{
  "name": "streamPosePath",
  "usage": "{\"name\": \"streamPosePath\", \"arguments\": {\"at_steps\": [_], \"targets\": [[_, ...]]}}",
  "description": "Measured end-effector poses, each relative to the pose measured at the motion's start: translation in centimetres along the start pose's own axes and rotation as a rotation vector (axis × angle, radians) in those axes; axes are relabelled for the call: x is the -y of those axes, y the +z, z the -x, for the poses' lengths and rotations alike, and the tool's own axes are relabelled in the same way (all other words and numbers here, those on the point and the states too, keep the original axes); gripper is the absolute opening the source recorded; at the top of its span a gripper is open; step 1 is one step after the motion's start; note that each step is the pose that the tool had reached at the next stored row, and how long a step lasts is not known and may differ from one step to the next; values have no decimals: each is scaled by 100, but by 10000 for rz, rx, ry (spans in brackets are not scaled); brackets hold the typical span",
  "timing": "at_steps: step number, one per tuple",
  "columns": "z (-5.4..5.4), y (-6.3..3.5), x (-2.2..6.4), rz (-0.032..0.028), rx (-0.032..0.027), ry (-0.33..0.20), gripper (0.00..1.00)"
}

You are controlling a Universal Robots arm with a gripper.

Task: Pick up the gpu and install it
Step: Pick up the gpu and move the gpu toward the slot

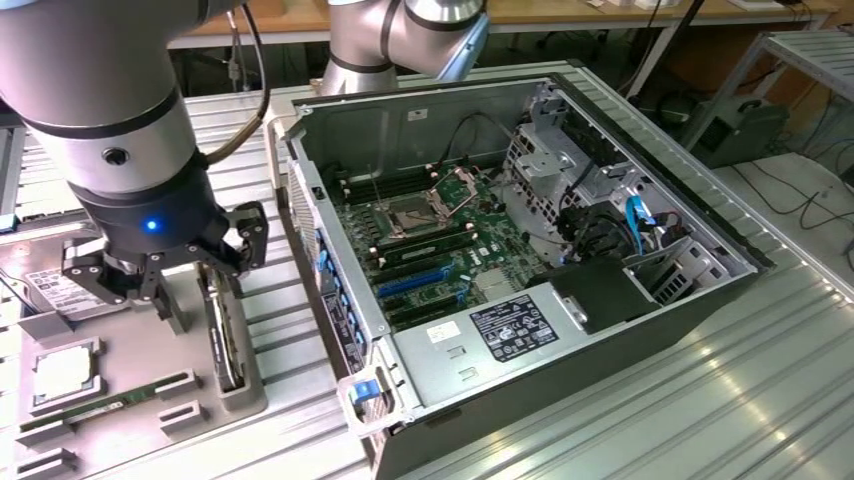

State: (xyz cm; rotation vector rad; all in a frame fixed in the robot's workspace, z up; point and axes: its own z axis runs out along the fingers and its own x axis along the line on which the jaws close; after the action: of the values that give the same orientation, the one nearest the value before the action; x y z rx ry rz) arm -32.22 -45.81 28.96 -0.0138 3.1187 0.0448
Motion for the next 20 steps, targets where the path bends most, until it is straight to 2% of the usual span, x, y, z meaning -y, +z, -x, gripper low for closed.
{"name": "streamPosePath", "arguments": {"at_steps": [1, 2, 18, 20], "targets": [[0, 11, 0, -56, -1, -3, 66], [1, 29, 1, -83, 0, -4, 66], [2, 327, 8, -86, 0, -4, 66], [1, 404, 10, -86, 0, -4, 66]]}}
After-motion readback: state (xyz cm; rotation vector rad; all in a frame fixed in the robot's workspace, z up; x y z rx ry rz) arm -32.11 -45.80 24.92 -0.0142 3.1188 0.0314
